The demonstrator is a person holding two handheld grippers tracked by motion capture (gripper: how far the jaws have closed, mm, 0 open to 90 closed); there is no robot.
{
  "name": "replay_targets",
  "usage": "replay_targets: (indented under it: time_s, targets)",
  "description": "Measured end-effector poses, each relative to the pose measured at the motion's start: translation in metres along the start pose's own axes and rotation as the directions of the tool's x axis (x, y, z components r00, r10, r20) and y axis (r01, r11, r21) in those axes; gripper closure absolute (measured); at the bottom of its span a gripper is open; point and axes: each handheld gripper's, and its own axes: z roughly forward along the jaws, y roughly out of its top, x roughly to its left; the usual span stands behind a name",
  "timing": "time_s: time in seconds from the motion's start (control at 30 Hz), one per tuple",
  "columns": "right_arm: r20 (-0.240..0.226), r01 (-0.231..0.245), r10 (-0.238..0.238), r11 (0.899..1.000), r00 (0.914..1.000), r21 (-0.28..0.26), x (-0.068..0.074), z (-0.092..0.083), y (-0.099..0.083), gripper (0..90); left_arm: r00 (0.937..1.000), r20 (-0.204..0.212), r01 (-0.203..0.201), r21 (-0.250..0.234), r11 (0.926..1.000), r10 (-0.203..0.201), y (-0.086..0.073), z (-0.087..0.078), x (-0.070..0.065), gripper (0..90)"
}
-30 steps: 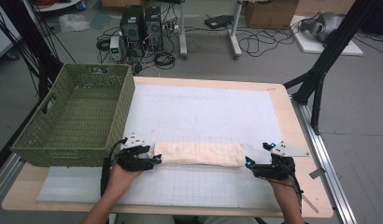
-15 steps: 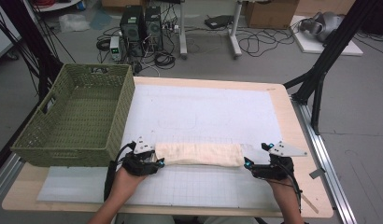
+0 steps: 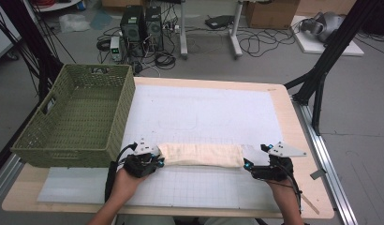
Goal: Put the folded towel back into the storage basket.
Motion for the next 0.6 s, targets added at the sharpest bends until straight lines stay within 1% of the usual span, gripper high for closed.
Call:
replay_targets:
  time_s: [0.03,0.07,0.1,0.13,0.2,0.3,0.37,0.4,0.43,0.47,0.53,0.6]
  targets:
    - [-0.004,-0.006,0.006,1.000,1.0000,0.011,0.001,0.001,0.000,11.5,1.0000,0.000,0.005,-0.008,1.0000,-0.005,0.000,-0.001,0.001,80.6]
    - [-0.006,-0.002,0.002,1.000,1.0000,0.020,0.001,0.002,0.000,11.4,1.0000,0.003,0.008,-0.022,0.9997,-0.008,0.001,-0.002,0.001,80.8]
    - [-0.012,-0.008,0.008,1.000,0.9999,0.029,0.002,0.004,0.000,11.5,0.9998,0.012,0.014,-0.040,0.9991,-0.014,0.002,-0.004,0.002,81.2]
    - [-0.011,-0.013,0.013,0.999,0.9999,0.029,0.002,0.005,0.000,11.4,0.9997,0.014,0.023,-0.058,0.9981,-0.022,0.002,-0.006,0.002,81.3]
    - [-0.014,-0.038,0.038,0.999,0.9992,0.029,0.002,0.007,0.001,11.4,0.9991,0.028,0.034,-0.092,0.9952,-0.031,0.004,-0.009,0.004,81.2]
    - [-0.023,-0.042,0.043,0.999,0.9988,0.020,0.003,0.008,0.002,11.5,0.9987,0.036,0.040,-0.109,0.9932,-0.036,0.004,-0.012,0.007,81.2]
    - [-0.030,-0.058,0.058,0.998,0.9978,0.018,0.005,0.009,0.002,11.6,0.9985,0.040,0.042,-0.113,0.9927,-0.038,0.004,-0.012,0.007,81.2]
    - [-0.034,-0.065,0.065,0.998,0.9973,0.017,0.006,0.010,0.002,13.0,0.9984,0.041,0.044,-0.113,0.9926,-0.040,0.004,-0.012,0.007,81.2]
    - [-0.041,-0.072,0.073,0.997,0.9965,0.023,0.007,0.011,0.002,18.1,0.9983,0.042,0.045,-0.113,0.9925,-0.041,0.004,-0.012,0.008,81.2]
    - [-0.047,-0.062,0.064,0.998,0.9968,0.029,0.008,0.013,0.002,23.9,0.9980,0.044,0.049,-0.116,0.9921,-0.044,0.004,-0.012,0.008,81.2]
    - [-0.068,-0.059,0.062,0.997,0.9957,0.052,0.011,0.017,0.002,32.4,0.9981,0.045,0.047,-0.116,0.9921,-0.042,0.004,-0.013,0.009,81.1]
    - [-0.082,-0.053,0.060,0.995,0.9948,0.087,0.014,0.022,0.001,38.4,0.9981,0.044,0.047,-0.113,0.9925,-0.043,0.004,-0.013,0.010,81.0]
